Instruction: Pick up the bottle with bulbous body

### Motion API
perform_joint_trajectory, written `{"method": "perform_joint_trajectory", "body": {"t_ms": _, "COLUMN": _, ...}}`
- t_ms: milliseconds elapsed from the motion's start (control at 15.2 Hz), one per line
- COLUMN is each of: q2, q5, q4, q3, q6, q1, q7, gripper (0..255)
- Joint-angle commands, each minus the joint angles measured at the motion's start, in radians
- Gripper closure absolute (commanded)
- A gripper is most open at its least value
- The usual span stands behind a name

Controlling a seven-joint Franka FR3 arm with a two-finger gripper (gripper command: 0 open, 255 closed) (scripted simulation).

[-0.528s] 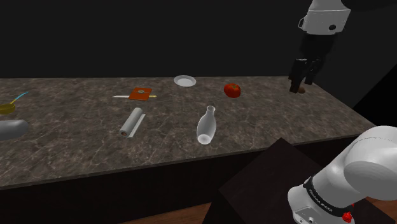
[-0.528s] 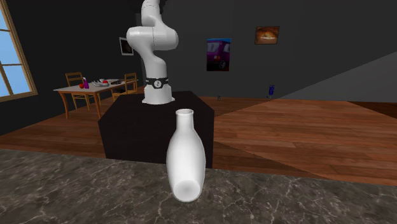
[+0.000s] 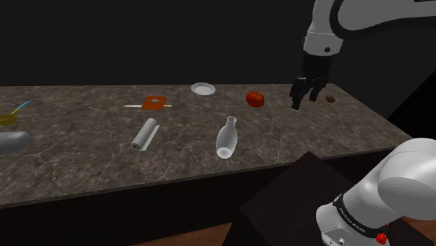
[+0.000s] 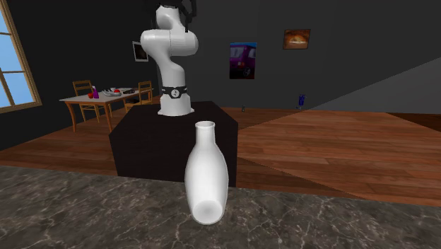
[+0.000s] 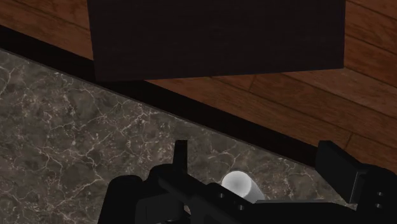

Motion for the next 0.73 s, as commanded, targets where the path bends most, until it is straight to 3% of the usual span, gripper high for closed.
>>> {"method": "perform_joint_trajectory", "body": {"t_ms": 0, "q2": 0.062, "q5": 0.005, "q4": -0.006, "q3": 0.004, "q6": 0.082, "q1": 0.0, "q7": 0.012, "gripper": 0}}
{"method": "perform_joint_trajectory", "body": {"t_ms": 660, "q2": 0.411, "q5": 0.025, "q4": 0.049, "q3": 0.036, "q6": 0.426, "q1": 0.004, "q7": 0.085, "gripper": 0}}
